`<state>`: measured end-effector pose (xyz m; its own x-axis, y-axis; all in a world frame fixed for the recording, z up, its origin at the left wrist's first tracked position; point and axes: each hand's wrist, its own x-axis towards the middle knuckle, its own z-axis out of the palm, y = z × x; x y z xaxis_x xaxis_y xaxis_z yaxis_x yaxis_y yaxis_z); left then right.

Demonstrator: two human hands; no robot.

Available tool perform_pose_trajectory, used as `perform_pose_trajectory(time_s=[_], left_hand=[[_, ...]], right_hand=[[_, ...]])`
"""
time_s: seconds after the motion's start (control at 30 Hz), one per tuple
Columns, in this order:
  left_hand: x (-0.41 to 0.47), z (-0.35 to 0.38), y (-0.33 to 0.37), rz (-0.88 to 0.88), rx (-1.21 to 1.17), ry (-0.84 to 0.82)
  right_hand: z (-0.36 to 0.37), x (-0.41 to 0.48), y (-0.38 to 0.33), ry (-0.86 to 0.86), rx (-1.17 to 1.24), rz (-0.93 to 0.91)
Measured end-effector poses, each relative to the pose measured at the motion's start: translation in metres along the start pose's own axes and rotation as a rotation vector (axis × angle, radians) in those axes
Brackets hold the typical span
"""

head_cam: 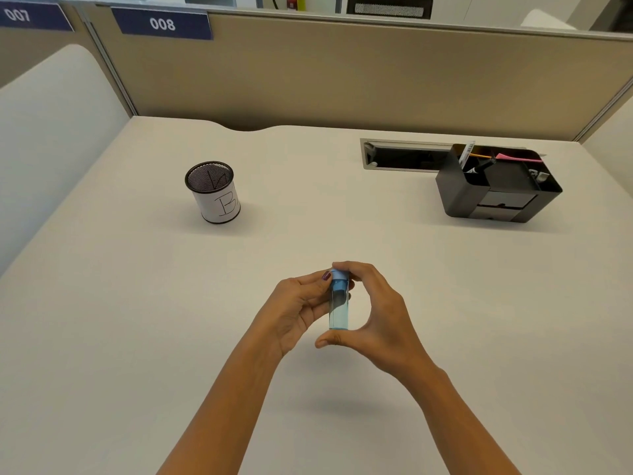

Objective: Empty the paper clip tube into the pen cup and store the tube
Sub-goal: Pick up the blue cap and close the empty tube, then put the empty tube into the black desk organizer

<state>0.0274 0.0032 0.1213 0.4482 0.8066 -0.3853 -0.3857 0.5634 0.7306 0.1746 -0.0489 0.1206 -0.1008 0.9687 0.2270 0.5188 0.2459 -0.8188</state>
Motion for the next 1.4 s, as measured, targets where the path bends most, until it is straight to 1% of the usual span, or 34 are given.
perform_pose_trajectory(time_s=[0.27, 0.37, 0.43, 0.53, 0.63, 0.8, 0.87, 0.97, 1.07, 1.1, 1.17, 1.2, 1.3, 1.4], left_hand=[[0.002, 0.001, -0.001, -0.034, 0.041, -0.019], [0.004, 0.003, -0.001, -0.028, 0.052, 0.008], [0.007, 0.004, -0.002, -0.001, 0.010, 0.038], [0.011, 0.007, -0.003, 0.056, -0.079, 0.067], [0.016, 0.011, -0.006, 0.092, -0.096, 0.092], [0.025, 0.021, -0.014, 0.116, -0.085, 0.115], [0.029, 0.026, -0.016, 0.136, -0.056, 0.093], [0.035, 0.035, -0.018, 0.162, 0.033, 0.104], [0.046, 0.047, -0.019, 0.201, 0.209, 0.192], [0.050, 0.052, -0.018, 0.226, 0.278, 0.208], [0.061, 0.066, -0.016, 0.280, 0.391, 0.219], [0.068, 0.074, -0.015, 0.301, 0.430, 0.216], [0.093, 0.101, -0.016, 0.382, 0.571, 0.197], [0.124, 0.127, -0.021, 0.532, 0.807, 0.164]], right_hand=[[0.001, -0.001, 0.004, 0.008, 0.017, 0.041], [0.004, -0.004, 0.004, 0.026, 0.050, 0.074], [0.007, -0.008, 0.005, 0.092, 0.068, 0.099], [0.012, -0.014, 0.004, 0.280, 0.128, 0.182], [0.012, -0.015, 0.008, 0.432, 0.144, 0.258], [0.006, -0.013, 0.018, 0.523, 0.073, 0.279], [0.001, -0.012, 0.022, 0.562, 0.101, 0.297], [-0.010, -0.009, 0.030, 0.647, 0.254, 0.383], [-0.028, -0.003, 0.038, 0.742, 0.577, 0.553], [-0.036, -0.001, 0.041, 0.769, 0.687, 0.585], [-0.054, 0.003, 0.048, 0.822, 0.834, 0.590], [-0.065, 0.006, 0.051, 0.851, 0.860, 0.578], [-0.093, 0.015, 0.063, 0.953, 0.820, 0.544], [-0.118, 0.027, 0.076, 1.045, 0.717, 0.523]])
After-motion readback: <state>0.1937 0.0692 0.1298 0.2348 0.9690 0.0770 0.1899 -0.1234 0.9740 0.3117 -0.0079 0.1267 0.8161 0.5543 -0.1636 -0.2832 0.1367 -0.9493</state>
